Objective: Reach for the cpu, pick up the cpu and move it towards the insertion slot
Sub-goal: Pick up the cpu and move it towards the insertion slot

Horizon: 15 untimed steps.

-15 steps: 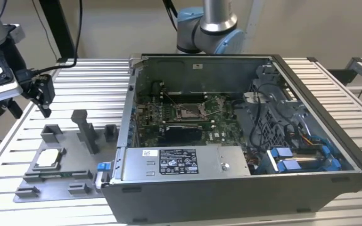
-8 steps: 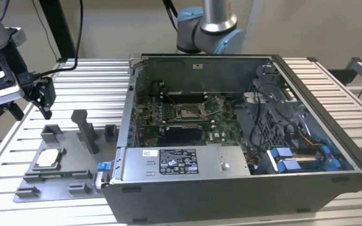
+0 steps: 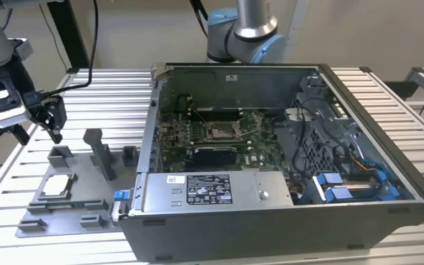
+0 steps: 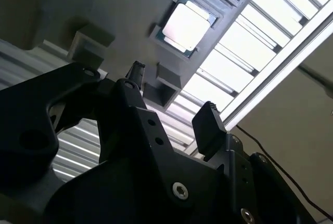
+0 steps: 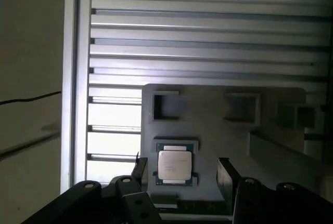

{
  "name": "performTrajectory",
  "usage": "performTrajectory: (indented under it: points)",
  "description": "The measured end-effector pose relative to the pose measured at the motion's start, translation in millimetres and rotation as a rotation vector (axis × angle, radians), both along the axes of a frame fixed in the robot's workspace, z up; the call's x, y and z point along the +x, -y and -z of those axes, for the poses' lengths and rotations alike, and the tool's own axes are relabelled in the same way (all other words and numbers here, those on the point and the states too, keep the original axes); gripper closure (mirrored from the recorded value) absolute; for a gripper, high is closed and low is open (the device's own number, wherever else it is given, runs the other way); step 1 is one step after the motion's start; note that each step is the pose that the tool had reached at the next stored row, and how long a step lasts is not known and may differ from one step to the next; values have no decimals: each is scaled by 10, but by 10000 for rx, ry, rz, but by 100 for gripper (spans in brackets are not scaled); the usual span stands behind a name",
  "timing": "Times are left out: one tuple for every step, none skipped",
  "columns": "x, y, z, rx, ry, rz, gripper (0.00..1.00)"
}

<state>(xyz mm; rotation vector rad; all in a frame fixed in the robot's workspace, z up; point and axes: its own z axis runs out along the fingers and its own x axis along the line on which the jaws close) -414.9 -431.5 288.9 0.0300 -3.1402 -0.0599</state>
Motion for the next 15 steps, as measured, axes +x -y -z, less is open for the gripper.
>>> performTrajectory:
  points:
    - [-1, 2, 15, 0, 1, 1, 0]
    - [-2, 5, 29, 0, 1, 1, 0]
    - [-1, 9, 43, 0, 1, 0, 0]
    - [-2, 14, 56, 0, 1, 0, 0]
    - [-2, 20, 69, 0, 0, 1, 0]
    - [-2, 28, 82, -1, -1, 1, 0]
    - [-2, 36, 96, 0, -1, 0, 0]
    - [-2, 45, 109, 0, 0, 0, 0]
    - [-2, 57, 123, 0, -1, 0, 0]
    - [-2, 69, 136, 0, -1, 0, 0]
    - [-2, 83, 148, 1, 0, 0, 0]
    - [-2, 98, 157, 5, 0, 0, 0]
    - [-2, 113, 168, 11, 0, 0, 0]
    - [-1, 125, 180, 15, 1, 0, 0]
    - [-1, 135, 192, 15, 1, -1, 0]
